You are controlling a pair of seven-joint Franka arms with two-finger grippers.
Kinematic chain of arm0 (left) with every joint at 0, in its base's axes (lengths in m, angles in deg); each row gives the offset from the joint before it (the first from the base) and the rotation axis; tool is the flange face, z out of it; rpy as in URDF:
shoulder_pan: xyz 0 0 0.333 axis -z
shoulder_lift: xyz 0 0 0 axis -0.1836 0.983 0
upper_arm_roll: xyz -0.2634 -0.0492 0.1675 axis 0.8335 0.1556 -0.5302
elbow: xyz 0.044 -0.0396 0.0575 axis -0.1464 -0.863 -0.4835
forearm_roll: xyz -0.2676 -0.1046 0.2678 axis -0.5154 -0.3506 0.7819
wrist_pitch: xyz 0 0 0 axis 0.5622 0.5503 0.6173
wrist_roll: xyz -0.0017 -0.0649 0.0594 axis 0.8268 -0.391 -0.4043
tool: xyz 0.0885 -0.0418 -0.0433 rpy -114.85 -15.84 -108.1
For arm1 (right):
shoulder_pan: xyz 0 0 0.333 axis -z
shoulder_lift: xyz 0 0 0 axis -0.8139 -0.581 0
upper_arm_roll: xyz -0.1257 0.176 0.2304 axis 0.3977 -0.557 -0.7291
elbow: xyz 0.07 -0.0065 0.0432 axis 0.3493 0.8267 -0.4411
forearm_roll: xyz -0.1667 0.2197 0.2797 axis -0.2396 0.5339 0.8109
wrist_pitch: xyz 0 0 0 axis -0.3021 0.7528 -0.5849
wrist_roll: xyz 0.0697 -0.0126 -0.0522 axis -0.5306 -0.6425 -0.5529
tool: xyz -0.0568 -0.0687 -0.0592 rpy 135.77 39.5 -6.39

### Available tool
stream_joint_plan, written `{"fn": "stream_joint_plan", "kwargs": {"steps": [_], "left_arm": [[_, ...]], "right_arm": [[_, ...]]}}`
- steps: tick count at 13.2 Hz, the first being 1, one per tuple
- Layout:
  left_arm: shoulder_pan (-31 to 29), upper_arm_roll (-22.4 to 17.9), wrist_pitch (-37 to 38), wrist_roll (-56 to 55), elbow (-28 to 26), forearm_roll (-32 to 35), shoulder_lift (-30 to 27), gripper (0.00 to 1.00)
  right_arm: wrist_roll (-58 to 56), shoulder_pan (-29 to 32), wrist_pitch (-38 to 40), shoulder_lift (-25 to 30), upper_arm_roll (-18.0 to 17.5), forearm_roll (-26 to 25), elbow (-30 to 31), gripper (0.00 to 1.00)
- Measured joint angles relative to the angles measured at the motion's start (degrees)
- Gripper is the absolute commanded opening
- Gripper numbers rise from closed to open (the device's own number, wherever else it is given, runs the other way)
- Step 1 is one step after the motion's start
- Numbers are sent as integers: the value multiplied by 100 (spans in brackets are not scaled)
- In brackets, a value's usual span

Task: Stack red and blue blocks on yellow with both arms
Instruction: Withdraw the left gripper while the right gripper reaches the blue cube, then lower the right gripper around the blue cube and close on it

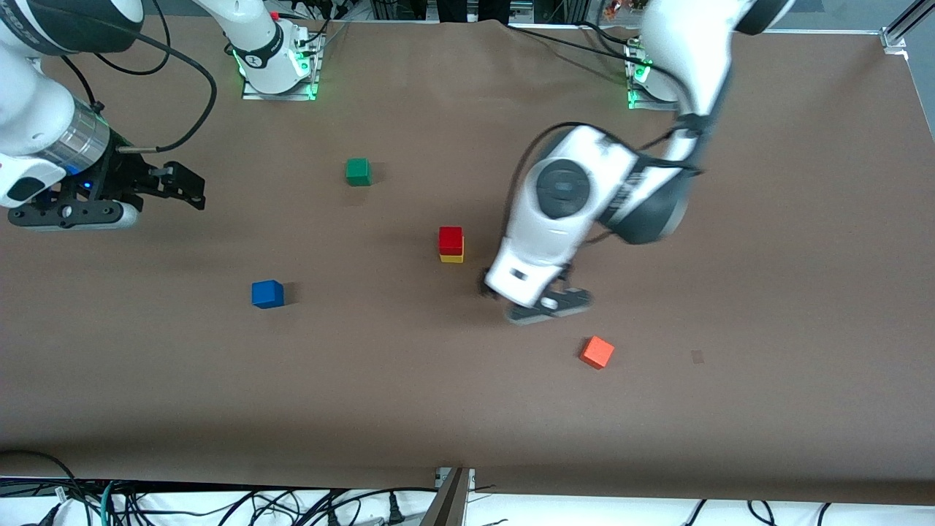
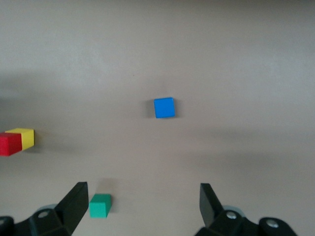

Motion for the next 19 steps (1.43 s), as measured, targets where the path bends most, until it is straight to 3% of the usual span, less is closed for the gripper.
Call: {"fn": "stream_joint_plan", "kwargs": {"steps": [4, 7, 10, 12, 15, 19], "left_arm": [[-1054, 12, 761, 1026, -5, 0, -371, 100], [-1718, 10, 902, 1953, 5, 0, -570, 100], [-2235, 29, 963, 2447, 2, 0, -1173, 100], [-2453, 33, 1433, 2757, -102, 0, -1759, 100], [-2691, 33, 2042, 3629, -581, 0, -2450, 100], [-2763, 38, 2083, 4128, -1780, 0, -3149, 100]], "right_arm": [[-54, 12, -166, -608, 16, -1, 14, 100], [-301, 102, -186, -847, 55, -1, 11, 100], [-346, 110, -187, -972, 53, 0, 10, 100], [-367, 110, -186, -1006, 52, 0, 10, 100], [-555, 112, -186, -1198, 53, -2, 20, 100], [-752, 178, -848, -2038, 67, -7, 51, 99]]}}
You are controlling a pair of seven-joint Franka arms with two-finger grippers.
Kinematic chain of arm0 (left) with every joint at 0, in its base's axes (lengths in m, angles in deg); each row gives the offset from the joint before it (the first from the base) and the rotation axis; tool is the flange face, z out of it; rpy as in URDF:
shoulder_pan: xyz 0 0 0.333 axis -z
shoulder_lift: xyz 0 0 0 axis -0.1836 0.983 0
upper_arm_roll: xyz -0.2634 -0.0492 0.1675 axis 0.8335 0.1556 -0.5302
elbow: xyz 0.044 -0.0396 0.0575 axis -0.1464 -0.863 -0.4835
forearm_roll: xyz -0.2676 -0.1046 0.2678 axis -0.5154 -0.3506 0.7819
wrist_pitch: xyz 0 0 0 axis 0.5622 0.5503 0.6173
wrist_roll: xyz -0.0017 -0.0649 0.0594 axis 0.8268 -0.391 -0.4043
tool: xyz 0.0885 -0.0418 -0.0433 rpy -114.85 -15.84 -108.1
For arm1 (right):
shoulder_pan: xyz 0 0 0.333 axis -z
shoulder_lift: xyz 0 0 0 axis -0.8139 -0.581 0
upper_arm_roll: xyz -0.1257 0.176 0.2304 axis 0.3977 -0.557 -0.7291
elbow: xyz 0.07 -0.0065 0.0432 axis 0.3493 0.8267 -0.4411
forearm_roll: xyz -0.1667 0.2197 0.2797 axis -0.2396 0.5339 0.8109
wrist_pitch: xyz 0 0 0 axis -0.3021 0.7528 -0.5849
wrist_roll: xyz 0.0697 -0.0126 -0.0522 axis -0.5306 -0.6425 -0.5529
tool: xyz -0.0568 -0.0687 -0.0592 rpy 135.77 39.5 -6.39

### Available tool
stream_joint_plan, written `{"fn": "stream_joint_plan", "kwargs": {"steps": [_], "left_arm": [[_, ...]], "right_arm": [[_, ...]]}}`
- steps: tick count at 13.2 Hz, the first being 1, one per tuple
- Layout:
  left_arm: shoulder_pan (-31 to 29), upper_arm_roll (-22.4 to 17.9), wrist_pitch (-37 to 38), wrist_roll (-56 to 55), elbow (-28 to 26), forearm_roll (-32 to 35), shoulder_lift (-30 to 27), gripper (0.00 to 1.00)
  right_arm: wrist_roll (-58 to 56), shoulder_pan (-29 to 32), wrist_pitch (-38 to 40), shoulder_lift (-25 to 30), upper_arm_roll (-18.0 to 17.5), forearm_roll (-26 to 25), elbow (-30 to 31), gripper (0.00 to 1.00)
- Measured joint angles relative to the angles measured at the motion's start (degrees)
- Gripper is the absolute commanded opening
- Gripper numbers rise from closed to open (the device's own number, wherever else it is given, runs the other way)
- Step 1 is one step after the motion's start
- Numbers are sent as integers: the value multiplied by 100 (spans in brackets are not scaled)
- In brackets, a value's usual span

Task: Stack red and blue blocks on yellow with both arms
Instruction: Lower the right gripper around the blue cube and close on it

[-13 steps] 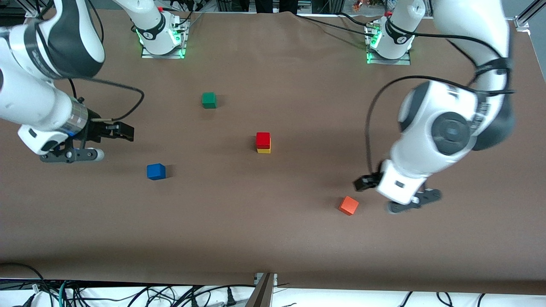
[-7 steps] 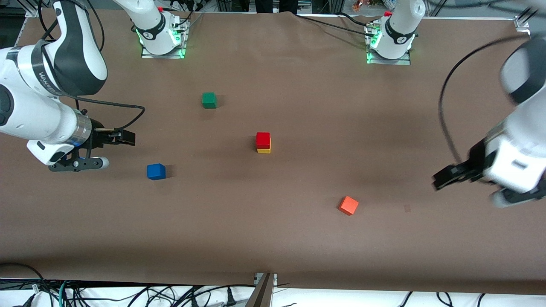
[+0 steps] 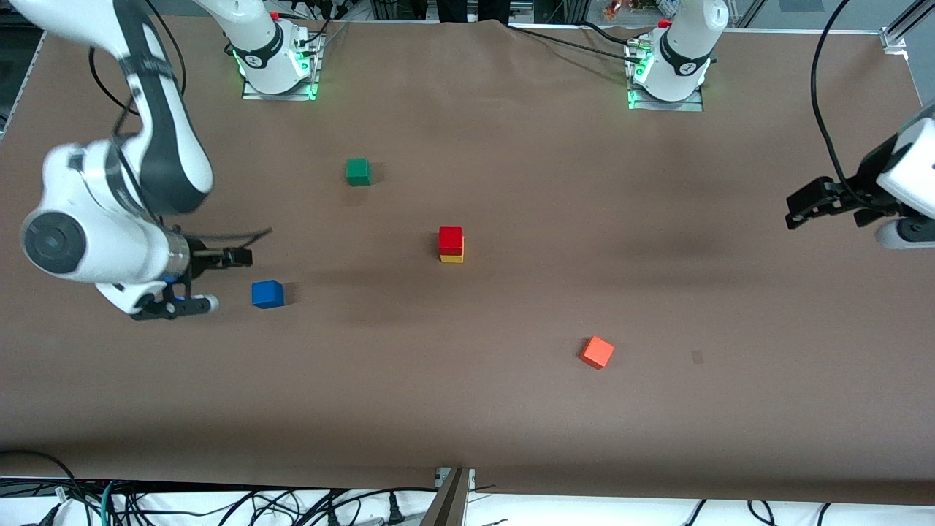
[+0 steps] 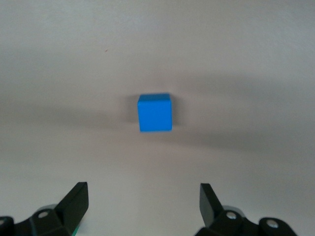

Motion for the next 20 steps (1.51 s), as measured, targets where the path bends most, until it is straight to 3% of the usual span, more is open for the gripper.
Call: {"fn": "stream_joint_plan", "kwargs": {"steps": [4, 8, 11, 17, 20], "left_arm": [[-70, 0, -6, 79, -444, 0, -191, 100], [-71, 2, -29, 79, -499, 0, -190, 100], [-71, 3, -65, 79, -461, 0, -188, 100], [-95, 2, -77, 79, -430, 0, -150, 100], [-95, 2, -79, 79, -428, 0, -150, 100]], "right_arm": [[-242, 42, -815, -646, 15, -1, 14, 95], [-244, 32, -1631, -881, 10, 0, 281, 95], [-241, 32, -1797, -974, 10, 1, 353, 91], [-236, 32, -2033, -1028, 9, 5, 630, 68], [-198, 32, -2044, -1028, 9, 11, 665, 47]]}}
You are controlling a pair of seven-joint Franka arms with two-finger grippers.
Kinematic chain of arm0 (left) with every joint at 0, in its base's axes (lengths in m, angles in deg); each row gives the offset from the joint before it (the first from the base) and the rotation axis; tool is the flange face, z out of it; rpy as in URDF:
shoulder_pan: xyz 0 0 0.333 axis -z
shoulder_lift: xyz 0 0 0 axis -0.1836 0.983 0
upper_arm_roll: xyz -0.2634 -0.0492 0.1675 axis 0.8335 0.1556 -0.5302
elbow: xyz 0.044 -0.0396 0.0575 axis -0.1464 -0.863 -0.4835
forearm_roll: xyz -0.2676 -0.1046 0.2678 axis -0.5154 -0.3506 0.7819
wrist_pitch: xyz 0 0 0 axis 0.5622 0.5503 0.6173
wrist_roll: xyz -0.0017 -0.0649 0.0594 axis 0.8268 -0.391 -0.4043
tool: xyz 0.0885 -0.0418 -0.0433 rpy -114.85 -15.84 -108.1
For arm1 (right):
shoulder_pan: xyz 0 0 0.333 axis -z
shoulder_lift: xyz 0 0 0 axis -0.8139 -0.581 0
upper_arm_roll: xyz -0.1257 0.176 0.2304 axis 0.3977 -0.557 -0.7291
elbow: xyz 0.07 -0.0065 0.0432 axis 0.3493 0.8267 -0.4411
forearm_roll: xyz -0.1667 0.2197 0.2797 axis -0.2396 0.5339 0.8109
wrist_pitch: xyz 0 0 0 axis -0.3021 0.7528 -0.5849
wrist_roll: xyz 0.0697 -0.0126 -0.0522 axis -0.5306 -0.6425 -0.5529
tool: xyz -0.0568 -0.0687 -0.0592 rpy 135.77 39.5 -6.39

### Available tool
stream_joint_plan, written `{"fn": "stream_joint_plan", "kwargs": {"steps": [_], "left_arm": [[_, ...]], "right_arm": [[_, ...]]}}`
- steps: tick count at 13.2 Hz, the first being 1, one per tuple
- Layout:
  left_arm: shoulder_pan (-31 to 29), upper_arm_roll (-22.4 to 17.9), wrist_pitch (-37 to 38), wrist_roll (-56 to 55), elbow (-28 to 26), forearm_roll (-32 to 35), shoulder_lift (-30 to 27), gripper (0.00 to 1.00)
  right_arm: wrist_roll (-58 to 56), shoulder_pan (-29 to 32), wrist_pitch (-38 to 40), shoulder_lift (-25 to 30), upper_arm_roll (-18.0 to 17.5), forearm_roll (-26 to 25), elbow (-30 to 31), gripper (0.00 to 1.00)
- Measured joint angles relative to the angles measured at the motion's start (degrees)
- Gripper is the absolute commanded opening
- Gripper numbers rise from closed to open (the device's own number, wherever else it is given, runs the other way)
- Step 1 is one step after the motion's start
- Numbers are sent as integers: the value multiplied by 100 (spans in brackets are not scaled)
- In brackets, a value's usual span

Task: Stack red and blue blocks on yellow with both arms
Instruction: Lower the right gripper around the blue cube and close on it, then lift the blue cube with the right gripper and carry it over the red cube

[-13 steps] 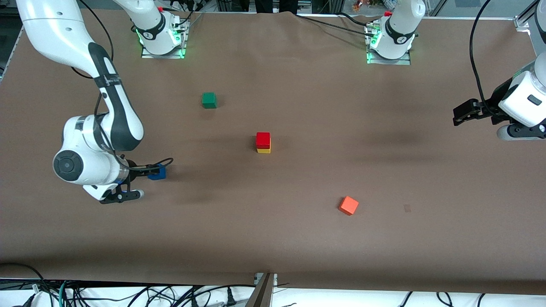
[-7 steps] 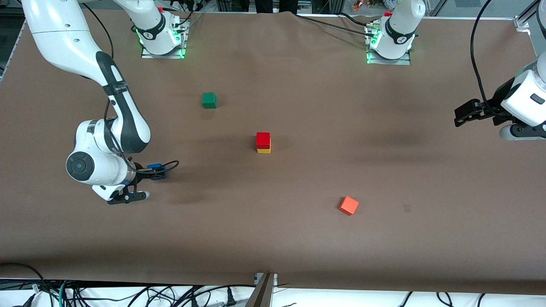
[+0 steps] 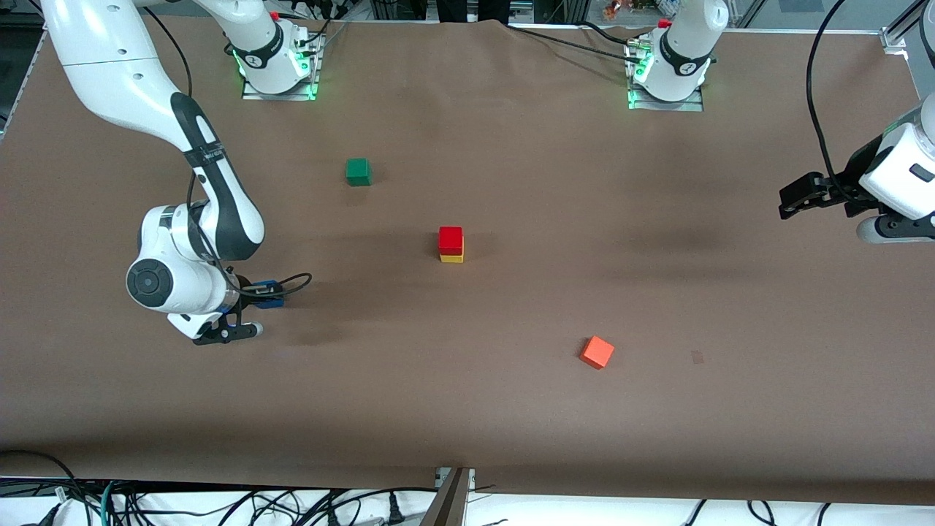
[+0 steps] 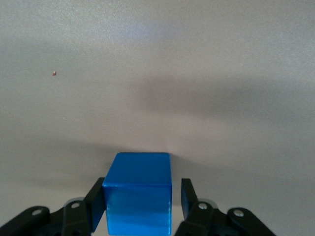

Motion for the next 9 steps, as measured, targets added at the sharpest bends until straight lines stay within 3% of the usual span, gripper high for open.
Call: {"fn": "stream_joint_plan", "kwargs": {"steps": [4, 9], "left_arm": [[0, 1, -1, 0, 0, 0, 5, 100], [0, 8, -18, 0, 69, 0, 63, 100]], "right_arm": [[300, -1, 121, 28, -29, 2, -84, 39], [554, -369, 1108, 375, -107, 2, -754, 39]]}}
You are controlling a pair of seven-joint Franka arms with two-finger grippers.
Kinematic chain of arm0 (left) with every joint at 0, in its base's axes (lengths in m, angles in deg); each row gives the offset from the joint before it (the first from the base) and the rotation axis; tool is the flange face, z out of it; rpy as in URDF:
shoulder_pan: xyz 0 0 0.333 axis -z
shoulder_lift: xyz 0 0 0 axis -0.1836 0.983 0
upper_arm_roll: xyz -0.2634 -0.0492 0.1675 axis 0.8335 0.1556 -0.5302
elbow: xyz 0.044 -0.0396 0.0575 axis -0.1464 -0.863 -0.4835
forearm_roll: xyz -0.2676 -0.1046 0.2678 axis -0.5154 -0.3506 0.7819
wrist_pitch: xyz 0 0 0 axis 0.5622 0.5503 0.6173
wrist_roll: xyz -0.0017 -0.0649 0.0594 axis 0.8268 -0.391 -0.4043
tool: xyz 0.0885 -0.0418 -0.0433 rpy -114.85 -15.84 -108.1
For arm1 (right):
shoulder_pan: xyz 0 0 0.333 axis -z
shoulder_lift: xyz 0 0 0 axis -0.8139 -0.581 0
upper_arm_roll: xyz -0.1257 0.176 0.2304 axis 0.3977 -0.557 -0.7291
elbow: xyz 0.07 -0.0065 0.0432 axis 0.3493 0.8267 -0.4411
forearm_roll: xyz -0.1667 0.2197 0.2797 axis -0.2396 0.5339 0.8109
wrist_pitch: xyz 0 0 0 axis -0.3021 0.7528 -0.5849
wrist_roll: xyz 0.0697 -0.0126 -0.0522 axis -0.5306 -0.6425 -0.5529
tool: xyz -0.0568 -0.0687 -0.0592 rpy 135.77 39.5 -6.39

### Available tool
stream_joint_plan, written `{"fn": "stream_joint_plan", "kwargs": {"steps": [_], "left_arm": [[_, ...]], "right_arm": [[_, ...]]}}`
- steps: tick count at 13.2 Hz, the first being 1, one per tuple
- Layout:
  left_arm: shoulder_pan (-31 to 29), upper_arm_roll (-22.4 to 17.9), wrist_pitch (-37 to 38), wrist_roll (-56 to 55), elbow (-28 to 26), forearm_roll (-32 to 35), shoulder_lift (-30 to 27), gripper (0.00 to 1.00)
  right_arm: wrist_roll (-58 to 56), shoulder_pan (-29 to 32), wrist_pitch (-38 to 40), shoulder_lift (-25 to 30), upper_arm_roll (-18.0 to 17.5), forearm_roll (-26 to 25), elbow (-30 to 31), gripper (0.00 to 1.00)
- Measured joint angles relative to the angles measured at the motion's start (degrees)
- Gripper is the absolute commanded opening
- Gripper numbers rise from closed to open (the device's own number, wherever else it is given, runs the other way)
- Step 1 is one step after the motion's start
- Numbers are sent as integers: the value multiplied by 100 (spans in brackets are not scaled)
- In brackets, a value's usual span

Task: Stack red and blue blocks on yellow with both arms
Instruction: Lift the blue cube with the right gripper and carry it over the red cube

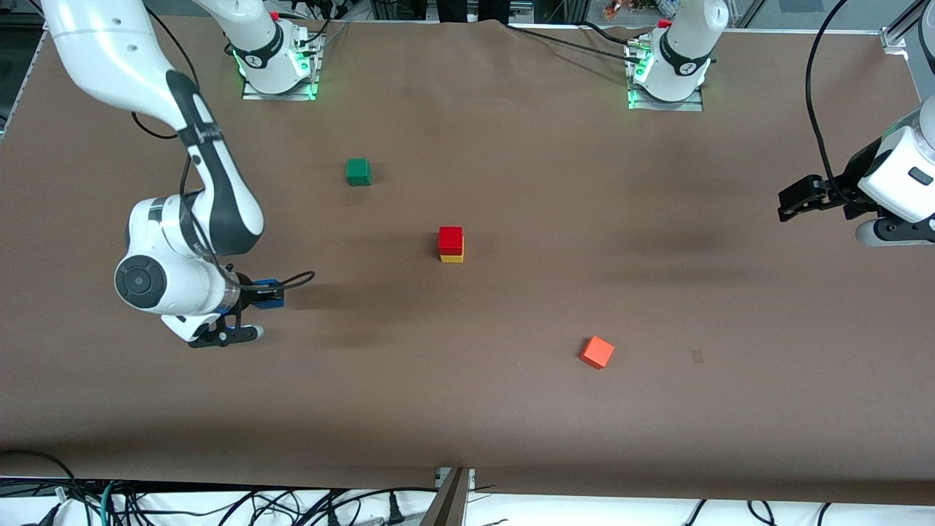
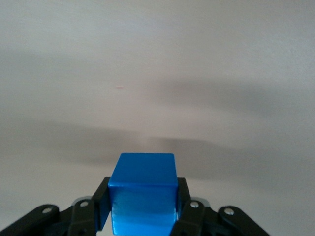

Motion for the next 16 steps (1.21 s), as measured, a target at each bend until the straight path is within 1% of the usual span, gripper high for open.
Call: {"fn": "stream_joint_plan", "kwargs": {"steps": [3, 4, 7, 9, 10, 13, 16], "left_arm": [[0, 6, 0, 0, 19, 0, 7, 100], [0, 6, 0, 0, 20, 0, 9, 100], [0, 6, -1, 0, 23, 0, 19, 100], [0, 6, -1, 0, 27, 0, 23, 100], [0, 5, -1, 0, 29, 0, 24, 100], [0, 6, -1, 0, 31, 0, 29, 100], [0, 10, -1, 0, 36, 0, 31, 100]], "right_arm": [[750, -495, 440, 411, -36, 0, -66, 39], [989, -570, 486, 513, -119, 1, -64, 39], [1976, -647, 524, 718, -596, 0, -27, 39], [2602, -677, 505, 795, -932, -1, 103, 39], [2769, -689, 493, 845, -1056, 0, 175, 39], [2899, -686, 352, 968, -1264, 5, 406, 40], [3317, -690, -201, 1041, -1656, 6, 835, 40]]}}
